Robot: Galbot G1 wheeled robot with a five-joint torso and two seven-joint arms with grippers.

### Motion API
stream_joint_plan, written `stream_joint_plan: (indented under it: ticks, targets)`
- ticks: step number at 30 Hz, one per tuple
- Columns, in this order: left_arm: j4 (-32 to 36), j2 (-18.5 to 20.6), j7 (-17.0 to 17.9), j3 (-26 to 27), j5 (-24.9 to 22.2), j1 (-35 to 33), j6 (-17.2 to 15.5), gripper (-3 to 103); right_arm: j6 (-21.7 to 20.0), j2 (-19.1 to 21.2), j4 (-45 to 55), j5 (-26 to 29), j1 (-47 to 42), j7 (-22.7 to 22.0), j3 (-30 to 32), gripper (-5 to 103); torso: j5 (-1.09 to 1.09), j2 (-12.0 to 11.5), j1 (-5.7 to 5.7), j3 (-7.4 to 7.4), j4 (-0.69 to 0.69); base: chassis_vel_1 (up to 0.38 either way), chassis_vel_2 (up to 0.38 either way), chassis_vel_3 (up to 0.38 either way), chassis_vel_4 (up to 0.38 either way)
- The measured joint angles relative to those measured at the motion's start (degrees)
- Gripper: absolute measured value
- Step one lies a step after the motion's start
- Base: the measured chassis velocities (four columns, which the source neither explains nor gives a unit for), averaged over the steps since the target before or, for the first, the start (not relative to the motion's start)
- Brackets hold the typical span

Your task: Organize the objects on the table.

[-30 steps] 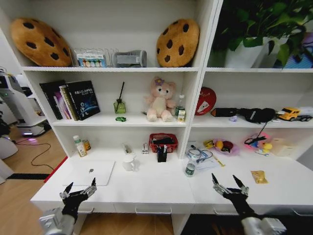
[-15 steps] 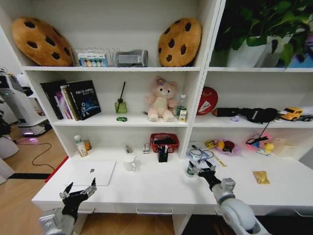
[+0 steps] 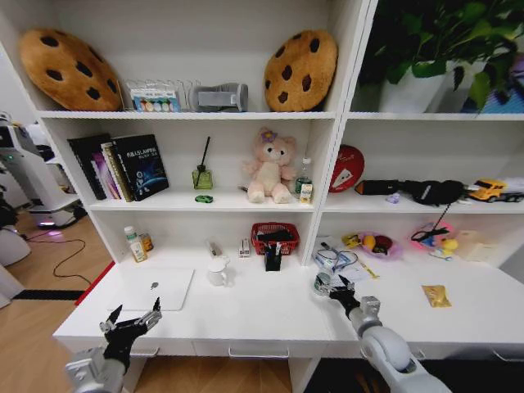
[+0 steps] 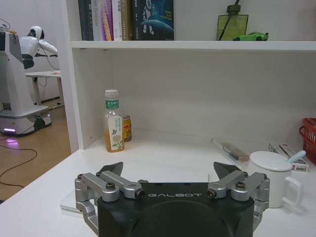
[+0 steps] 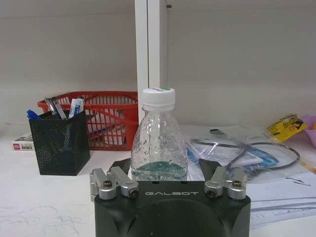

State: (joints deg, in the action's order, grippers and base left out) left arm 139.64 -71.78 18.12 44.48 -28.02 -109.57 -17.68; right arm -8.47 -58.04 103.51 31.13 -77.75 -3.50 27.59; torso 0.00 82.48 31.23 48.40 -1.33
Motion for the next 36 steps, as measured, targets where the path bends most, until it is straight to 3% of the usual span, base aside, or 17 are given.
stream_joint_plan:
  ticks: [2, 4, 7, 8, 11, 15, 18, 26, 29, 30, 32, 33, 34, 36]
  targets:
    - [0.0, 0.0, 0.0, 0.0, 0.0, 0.0, 0.0, 100, 0.21, 0.03, -0.13, -0.11, 0.06, 0.38, -0.01, 65, 0.0, 0.0, 0.0, 0.0, 0.0, 0.0, 0.0, 0.0, 0.0]
    - [0.0, 0.0, 0.0, 0.0, 0.0, 0.0, 0.0, 100, 0.28, 0.03, -0.13, -0.2, -0.03, 0.47, 0.03, 65, 0.0, 0.0, -0.01, 0.0, 0.0, 0.0, 0.0, 0.0, 0.0]
    - [0.0, 0.0, 0.0, 0.0, 0.0, 0.0, 0.0, 100, 0.41, 0.03, 0.32, -0.45, -0.8, 0.67, 0.49, 49, 0.0, 0.01, -0.01, 0.0, 0.0, 0.0, 0.0, 0.0, 0.0]
    - [0.0, 0.0, 0.0, 0.0, 0.0, 0.0, 0.0, 100, 0.41, 0.03, 0.32, -0.45, -0.8, 0.67, 0.49, 49, 0.0, 0.01, -0.01, 0.0, 0.0, 0.0, 0.0, 0.0, 0.0]
    - [0.0, 0.0, 0.0, 0.0, 0.0, 0.0, 0.0, 100, 0.58, 0.02, 1.4, -0.49, -1.97, 0.82, 1.32, 35, 0.0, 0.01, -0.01, 0.0, 0.0, 0.0, 0.0, 0.0, 0.0]
    - [0.0, 0.0, 0.0, 0.0, 0.0, 0.0, 0.0, 100, 0.68, 0.02, 3.04, -0.46, -3.45, 1.04, 2.29, 32, 0.01, 0.0, -0.01, 0.0, 0.0, 0.0, 0.0, 0.0, 0.0]
    - [0.0, 0.0, 0.0, 0.0, 0.0, 0.0, 0.0, 100, 1.52, -0.09, 6.79, -0.38, -7.24, 1.74, 4.69, 23, 0.0, 0.0, -0.01, 0.0, -0.01, 0.0, 0.0, 0.0, 0.0]
    - [0.0, 0.0, 0.0, 0.0, 0.01, 0.0, 0.0, 100, 3.8, -2.73, 17.15, -0.65, -19.98, 3.75, 12.93, 21, 0.01, 0.01, -0.01, -0.01, 0.0, 0.0, 0.0, 0.0, 0.0]
    - [0.0, 0.0, -0.01, -0.01, 0.0, 0.0, 0.0, 100, 11.06, -7.12, 21.58, -3.78, -31.43, 6.55, 18.24, 21, 0.0, 0.02, -0.01, -0.01, -0.03, 0.0, 0.0, 0.0, 0.0]
    - [0.0, 0.0, -0.01, -0.01, 0.0, 0.0, 0.0, 100, 11.06, -7.12, 21.58, -3.78, -31.43, 6.55, 18.24, 21, 0.0, 0.02, -0.01, -0.01, -0.03, 0.0, 0.0, 0.0, 0.0]
    - [0.0, 0.0, 0.03, 0.0, 0.0, -0.01, 0.0, 100, 19.95, -10.15, 22.31, -9.01, -39.62, 7.85, 19.55, 21, -0.01, 0.01, -0.01, -0.02, -0.01, 0.0, 0.0, 0.0, 0.0]
    - [0.0, 0.0, 0.03, 0.01, 0.01, 0.0, 0.0, 100, 24.11, -11.45, 22.42, -12.09, -44.1, 7.18, 19.33, 21, 0.0, 0.02, -0.02, -0.02, -0.02, 0.0, 0.0, 0.0, 0.0]
    - [0.0, 0.0, 0.03, 0.01, 0.01, 0.0, 0.0, 100, 24.11, -11.45, 22.42, -12.09, -44.1, 7.18, 19.33, 21, 0.0, 0.02, -0.02, -0.02, -0.02, 0.0, 0.0, 0.0, 0.0]
    - [0.0, 0.0, 0.03, 0.0, 0.0, 0.0, 0.0, 100, 31.29, -13.41, 22.55, -17.48, -51.33, 3.12, 16.5, 21, -0.01, 0.02, -0.02, -0.02, -0.02, 0.0, 0.0, 0.0, 0.0]
